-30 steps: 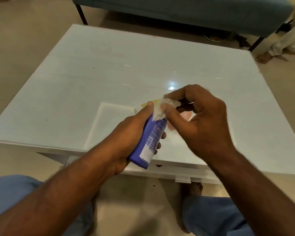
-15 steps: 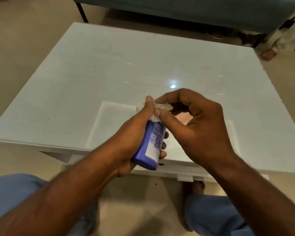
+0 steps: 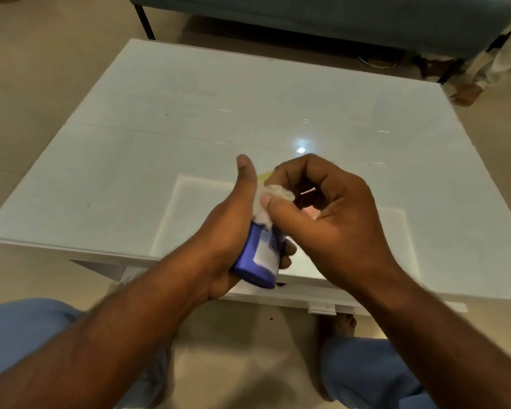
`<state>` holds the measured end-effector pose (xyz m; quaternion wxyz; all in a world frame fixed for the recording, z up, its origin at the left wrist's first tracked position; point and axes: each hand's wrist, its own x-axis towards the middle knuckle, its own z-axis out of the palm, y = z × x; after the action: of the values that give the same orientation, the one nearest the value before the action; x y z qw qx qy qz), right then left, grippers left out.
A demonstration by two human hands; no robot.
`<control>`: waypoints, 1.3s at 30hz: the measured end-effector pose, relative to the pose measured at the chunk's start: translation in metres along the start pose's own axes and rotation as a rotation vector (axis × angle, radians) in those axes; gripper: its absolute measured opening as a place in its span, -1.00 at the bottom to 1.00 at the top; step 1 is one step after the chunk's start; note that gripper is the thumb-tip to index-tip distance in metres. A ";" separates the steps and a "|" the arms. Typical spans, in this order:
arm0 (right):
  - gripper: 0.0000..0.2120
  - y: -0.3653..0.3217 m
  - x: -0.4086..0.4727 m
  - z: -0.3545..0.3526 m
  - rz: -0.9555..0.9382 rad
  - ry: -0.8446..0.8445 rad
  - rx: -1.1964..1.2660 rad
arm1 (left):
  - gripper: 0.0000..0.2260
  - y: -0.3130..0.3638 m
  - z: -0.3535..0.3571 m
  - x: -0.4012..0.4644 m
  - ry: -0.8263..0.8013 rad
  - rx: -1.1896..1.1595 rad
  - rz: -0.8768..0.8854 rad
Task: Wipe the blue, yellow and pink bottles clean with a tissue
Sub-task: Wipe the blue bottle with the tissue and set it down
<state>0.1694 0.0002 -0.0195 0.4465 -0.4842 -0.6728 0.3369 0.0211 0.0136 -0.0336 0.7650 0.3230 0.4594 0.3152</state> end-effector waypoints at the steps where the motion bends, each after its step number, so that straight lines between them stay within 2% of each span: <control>1: -0.91 -0.001 -0.002 0.001 -0.051 -0.055 0.002 | -0.27 0.001 -0.002 0.001 0.018 -0.040 -0.012; 4: -0.85 0.000 -0.001 0.001 -0.169 -0.160 -0.062 | -0.26 0.005 -0.007 0.002 0.117 -0.035 -0.006; 6: -0.89 0.005 0.005 -0.008 -0.093 -0.092 -0.100 | -0.32 0.005 -0.008 0.001 0.109 0.028 0.024; 8: -0.91 0.011 0.012 -0.021 -0.013 0.016 -0.179 | -0.36 0.006 -0.006 -0.001 0.003 0.067 0.019; 10: -0.91 0.014 0.014 -0.029 0.010 0.049 -0.214 | -0.39 0.005 -0.004 -0.002 -0.030 0.070 0.021; 12: -0.90 0.010 0.009 -0.026 -0.009 -0.030 -0.133 | -0.47 0.006 -0.001 -0.002 0.084 0.044 0.061; 14: -0.83 0.005 0.000 -0.016 -0.119 -0.170 -0.092 | -0.51 0.008 -0.002 -0.001 0.267 0.034 0.118; 17: -0.79 0.003 -0.005 -0.006 -0.212 -0.296 -0.142 | -0.50 0.011 -0.006 0.000 0.366 0.051 0.149; 19: -0.83 0.007 0.001 -0.009 -0.148 -0.199 -0.218 | -0.54 0.011 -0.008 -0.003 0.316 0.085 0.121; 22: -0.90 0.013 0.011 -0.023 -0.057 0.026 -0.295 | -0.54 0.010 -0.004 -0.009 0.077 0.014 0.046; 23: -0.91 0.013 0.013 -0.025 -0.044 0.066 -0.313 | -0.53 0.009 -0.002 -0.010 0.045 0.015 0.042; 25: -0.90 0.012 0.011 -0.026 -0.068 0.058 -0.268 | -0.55 0.009 0.000 -0.009 0.088 0.018 0.066; 28: -0.85 0.004 0.001 -0.017 -0.157 -0.137 -0.139 | -0.60 0.009 -0.002 -0.003 0.303 0.034 0.097; 30: -0.89 0.003 -0.004 -0.009 -0.234 -0.232 -0.157 | -0.59 0.009 -0.006 -0.001 0.357 0.046 0.104; 32: -0.92 0.005 -0.002 -0.007 -0.220 -0.193 -0.189 | -0.59 0.007 -0.008 -0.001 0.348 0.047 0.096; 37: -0.89 0.013 0.010 -0.022 -0.045 0.083 -0.204 | -0.59 0.004 -0.001 -0.004 0.135 -0.025 0.074; 39: -0.87 0.013 0.009 -0.025 -0.033 0.066 -0.160 | -0.61 0.003 0.001 -0.004 0.186 -0.015 0.100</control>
<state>0.1954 0.0130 -0.0189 0.4340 -0.5178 -0.6904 0.2587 0.0200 0.0124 -0.0287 0.7047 0.3090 0.5095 0.3851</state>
